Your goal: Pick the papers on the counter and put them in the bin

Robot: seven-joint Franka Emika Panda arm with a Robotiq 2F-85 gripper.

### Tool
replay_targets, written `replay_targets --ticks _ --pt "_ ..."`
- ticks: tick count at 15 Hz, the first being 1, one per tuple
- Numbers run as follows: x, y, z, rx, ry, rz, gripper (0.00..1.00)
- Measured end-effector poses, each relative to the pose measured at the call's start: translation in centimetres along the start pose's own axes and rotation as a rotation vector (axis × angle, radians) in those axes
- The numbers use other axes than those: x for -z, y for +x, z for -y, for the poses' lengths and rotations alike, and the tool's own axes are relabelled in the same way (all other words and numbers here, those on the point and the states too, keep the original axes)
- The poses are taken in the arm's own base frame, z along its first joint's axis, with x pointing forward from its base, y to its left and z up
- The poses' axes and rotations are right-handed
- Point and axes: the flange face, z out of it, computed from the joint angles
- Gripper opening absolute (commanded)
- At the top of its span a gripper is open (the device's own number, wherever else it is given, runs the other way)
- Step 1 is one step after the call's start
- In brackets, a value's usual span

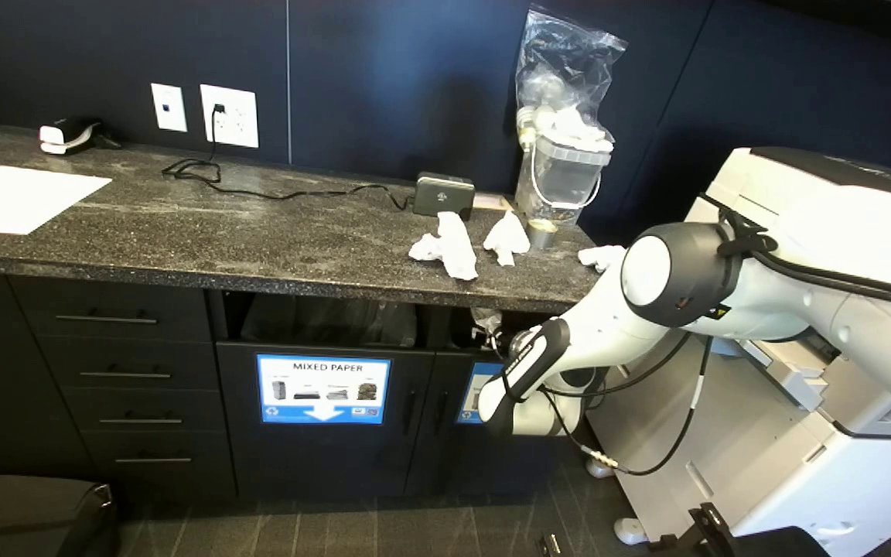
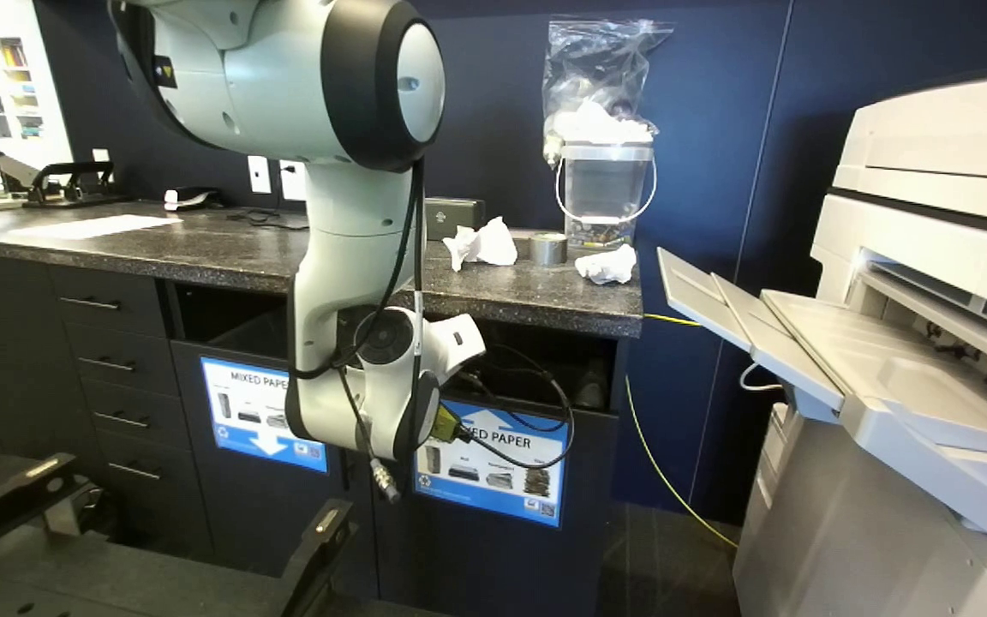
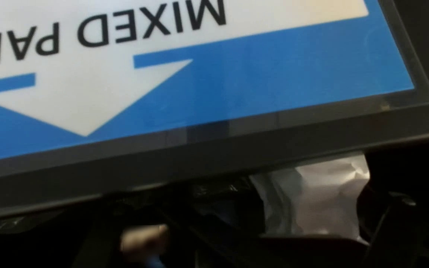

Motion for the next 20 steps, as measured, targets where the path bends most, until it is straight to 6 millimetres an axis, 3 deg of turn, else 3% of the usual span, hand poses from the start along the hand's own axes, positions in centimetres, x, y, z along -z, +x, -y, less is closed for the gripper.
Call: replay_targets --ticks 8,15,20 --pt "-0.2 0.4 -0.8 0.047 -0.122 -0.007 1.0" --pt "-1.7 0.6 -0.1 0.222 0.01 0.102 1.0" --pt "-1.9 0.7 -0.3 0.232 0.013 0.106 1.0"
